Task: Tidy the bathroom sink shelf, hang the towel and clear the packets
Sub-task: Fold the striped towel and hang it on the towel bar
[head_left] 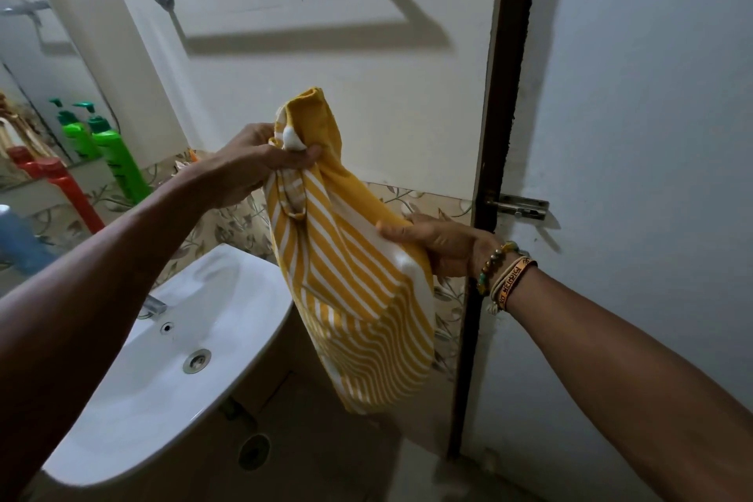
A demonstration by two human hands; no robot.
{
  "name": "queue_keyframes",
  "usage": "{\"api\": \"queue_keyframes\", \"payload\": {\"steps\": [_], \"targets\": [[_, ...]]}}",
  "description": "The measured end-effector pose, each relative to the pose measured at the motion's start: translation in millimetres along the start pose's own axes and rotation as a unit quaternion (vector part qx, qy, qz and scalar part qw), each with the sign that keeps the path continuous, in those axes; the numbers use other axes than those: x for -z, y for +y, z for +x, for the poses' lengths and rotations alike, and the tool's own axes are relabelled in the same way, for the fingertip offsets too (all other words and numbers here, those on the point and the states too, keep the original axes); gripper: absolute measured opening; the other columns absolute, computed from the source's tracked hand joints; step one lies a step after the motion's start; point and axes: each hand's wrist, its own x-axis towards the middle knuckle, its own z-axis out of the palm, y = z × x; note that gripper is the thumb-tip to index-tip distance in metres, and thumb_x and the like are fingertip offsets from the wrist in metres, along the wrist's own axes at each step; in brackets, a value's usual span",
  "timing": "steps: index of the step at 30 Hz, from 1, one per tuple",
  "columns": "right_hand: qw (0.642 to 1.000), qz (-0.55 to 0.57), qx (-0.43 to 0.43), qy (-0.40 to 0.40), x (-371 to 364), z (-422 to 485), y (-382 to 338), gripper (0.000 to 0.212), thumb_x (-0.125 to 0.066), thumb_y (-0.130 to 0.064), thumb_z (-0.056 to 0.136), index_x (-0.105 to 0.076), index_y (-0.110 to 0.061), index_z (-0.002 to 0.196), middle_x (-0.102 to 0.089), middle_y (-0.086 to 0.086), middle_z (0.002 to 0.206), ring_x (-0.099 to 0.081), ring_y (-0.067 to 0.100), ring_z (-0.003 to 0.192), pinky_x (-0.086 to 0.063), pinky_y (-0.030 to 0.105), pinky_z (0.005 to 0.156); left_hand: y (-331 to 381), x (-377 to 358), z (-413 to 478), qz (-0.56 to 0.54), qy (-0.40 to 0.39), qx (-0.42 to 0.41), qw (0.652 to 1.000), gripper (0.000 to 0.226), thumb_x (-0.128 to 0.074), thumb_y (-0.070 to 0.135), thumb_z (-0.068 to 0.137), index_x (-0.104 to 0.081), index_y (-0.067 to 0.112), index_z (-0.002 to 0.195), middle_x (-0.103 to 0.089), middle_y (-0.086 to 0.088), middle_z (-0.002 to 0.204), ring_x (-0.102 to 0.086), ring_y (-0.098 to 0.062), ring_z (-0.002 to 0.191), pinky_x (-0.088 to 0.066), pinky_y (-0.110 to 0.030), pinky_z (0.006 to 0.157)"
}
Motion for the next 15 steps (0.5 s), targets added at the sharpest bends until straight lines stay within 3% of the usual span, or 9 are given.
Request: {"api": "queue_keyframes", "payload": {"steps": [5,8,10,13,15], "targets": [[0.996,0.071,0.056,0.014,-9,3,-12,0.084,-0.086,-0.032,0.072,-0.049,0.009,0.135,-0.059,0.021,0.123,-0.060,0.035,0.110,-0.048,0.050,0.103,0,0,-1,0.012,-0.022,0.015,1.000,0.043,-0.075,0.028,0.077,-0.066,0.007,0.114,-0.073,-0.011,0.114,-0.072,-0.027,0.101,-0.061,-0.035,0.079],[0.996,0.050,0.073,0.010,-16,4,-20,0.043,-0.077,-0.028,0.082,-0.067,-0.003,0.116,-0.068,0.013,0.112,-0.068,0.027,0.099,-0.058,0.041,0.091,0,-3,-2,0.016,-0.040,0.022,0.999,0.047,-0.076,0.030,0.075,-0.065,0.008,0.115,-0.073,-0.010,0.114,-0.072,-0.028,0.103,-0.061,-0.035,0.079],[0.994,0.052,0.095,0.014,-19,6,-24,0.027,-0.066,-0.020,0.091,-0.069,-0.010,0.116,-0.068,0.012,0.115,-0.068,0.025,0.102,-0.057,0.041,0.094,0,-5,-3,0.014,-0.045,0.023,0.999,0.052,-0.079,0.035,0.069,-0.066,0.010,0.112,-0.074,-0.009,0.112,-0.072,-0.029,0.103,-0.061,-0.034,0.078],[0.990,0.077,0.114,0.040,-25,10,-28,0.038,-0.065,-0.027,0.091,-0.064,-0.008,0.125,-0.067,0.015,0.121,-0.067,0.028,0.106,-0.057,0.041,0.092,1,-6,-5,0.020,-0.052,0.022,0.998,0.067,-0.088,0.045,0.059,-0.067,0.010,0.113,-0.074,-0.010,0.113,-0.071,-0.030,0.104,-0.061,-0.036,0.081],[0.987,0.079,0.126,0.064,-28,11,-31,0.037,-0.069,-0.031,0.086,-0.070,-0.010,0.116,-0.071,0.012,0.115,-0.070,0.025,0.100,-0.060,0.038,0.084,2,-7,-5,0.020,-0.063,0.022,0.998,0.079,-0.093,0.052,0.049,-0.067,0.012,0.111,-0.074,-0.008,0.111,-0.073,-0.027,0.101,-0.061,-0.035,0.078]]}}
